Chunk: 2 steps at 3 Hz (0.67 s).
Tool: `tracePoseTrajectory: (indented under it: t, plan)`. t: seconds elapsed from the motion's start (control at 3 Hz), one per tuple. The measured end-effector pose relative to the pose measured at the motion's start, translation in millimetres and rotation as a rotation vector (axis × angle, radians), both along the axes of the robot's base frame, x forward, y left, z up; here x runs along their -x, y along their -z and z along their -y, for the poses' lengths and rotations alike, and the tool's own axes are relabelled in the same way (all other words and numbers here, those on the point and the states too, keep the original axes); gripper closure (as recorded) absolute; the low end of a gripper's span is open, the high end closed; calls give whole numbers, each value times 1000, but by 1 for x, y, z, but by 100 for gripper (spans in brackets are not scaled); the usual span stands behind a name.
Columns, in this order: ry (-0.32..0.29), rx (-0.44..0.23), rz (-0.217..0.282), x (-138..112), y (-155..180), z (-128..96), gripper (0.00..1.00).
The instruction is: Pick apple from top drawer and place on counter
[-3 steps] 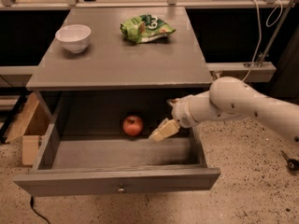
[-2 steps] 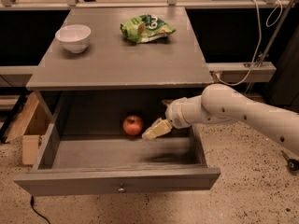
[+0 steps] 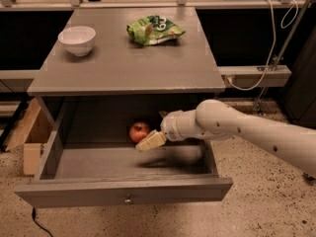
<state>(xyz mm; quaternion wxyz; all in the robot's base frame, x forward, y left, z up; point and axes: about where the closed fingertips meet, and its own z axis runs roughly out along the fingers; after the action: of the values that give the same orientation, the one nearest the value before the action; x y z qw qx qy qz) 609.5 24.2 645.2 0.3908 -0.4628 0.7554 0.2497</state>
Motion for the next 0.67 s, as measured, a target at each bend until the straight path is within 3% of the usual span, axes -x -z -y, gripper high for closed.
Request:
tracePoseTrajectory:
  t: [0.67]
  plan:
    - [-27, 10, -11, 7, 11, -30, 0]
